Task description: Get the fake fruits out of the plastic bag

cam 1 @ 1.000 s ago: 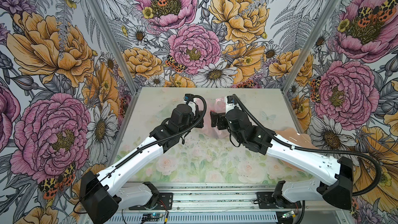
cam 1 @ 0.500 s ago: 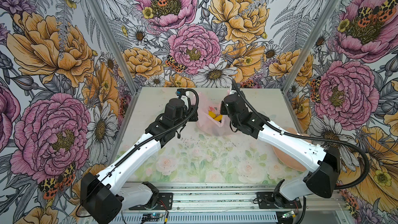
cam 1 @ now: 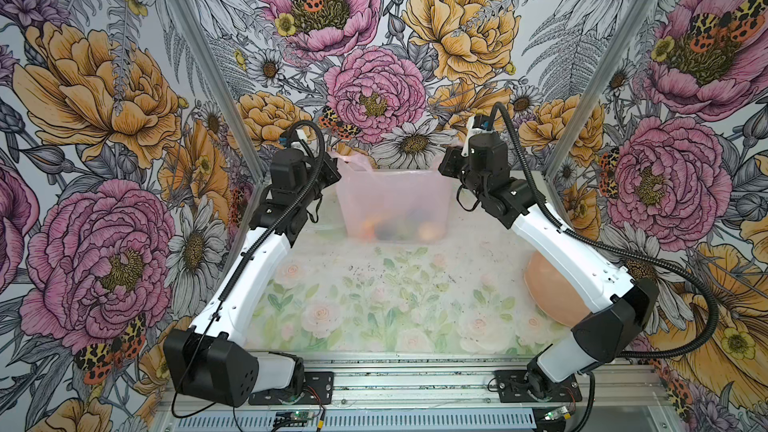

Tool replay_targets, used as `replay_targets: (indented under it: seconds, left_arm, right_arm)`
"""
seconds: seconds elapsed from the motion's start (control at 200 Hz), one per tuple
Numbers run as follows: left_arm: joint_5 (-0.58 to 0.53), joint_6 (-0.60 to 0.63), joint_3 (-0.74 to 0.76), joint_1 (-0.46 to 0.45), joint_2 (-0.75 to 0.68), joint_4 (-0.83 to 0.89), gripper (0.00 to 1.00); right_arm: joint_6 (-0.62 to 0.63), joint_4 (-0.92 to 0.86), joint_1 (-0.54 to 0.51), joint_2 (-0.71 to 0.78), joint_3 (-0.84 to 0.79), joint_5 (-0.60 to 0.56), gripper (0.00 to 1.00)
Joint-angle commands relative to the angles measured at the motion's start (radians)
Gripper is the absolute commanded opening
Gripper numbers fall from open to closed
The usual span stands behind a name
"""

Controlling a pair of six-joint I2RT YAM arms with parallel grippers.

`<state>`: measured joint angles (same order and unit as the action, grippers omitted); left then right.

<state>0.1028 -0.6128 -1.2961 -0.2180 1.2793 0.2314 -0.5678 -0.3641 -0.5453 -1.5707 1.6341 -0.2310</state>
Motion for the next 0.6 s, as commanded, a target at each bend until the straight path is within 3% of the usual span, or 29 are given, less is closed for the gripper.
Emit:
replay_targets:
  seconds: [0.0, 0.265, 0.435, 0.49, 0.59]
  left_arm:
    - [0.066, -0.037, 0.161, -0.010, -0.133, -0.027, 0.00]
    - [0.065, -0.119, 0.743, -0.050, -0.455, -0.143, 0.00]
    - [0.049, -0.112, 0.852, -0.030, -0.574, -0.023, 0.00]
    - [0.040, -0.114, 0.860, -0.021, -0.623, 0.012, 0.07]
    - [0.039, -0.099, 0.824, -0.017, -0.674, 0.096, 0.31]
  right_arm:
    - [-0.047, 0.097, -0.030, 0.059, -0.170, 0.125, 0.00]
    - [-0.132, 0.391, -0.125, 0.171, -0.641, 0.215, 0.00]
    - [-0.167, 0.478, -0.141, 0.202, -0.796, 0.207, 0.00]
    - [-0.157, 0.481, -0.153, 0.214, -0.810, 0.193, 0.00]
    - [-0.136, 0.470, -0.182, 0.233, -0.810, 0.156, 0.00]
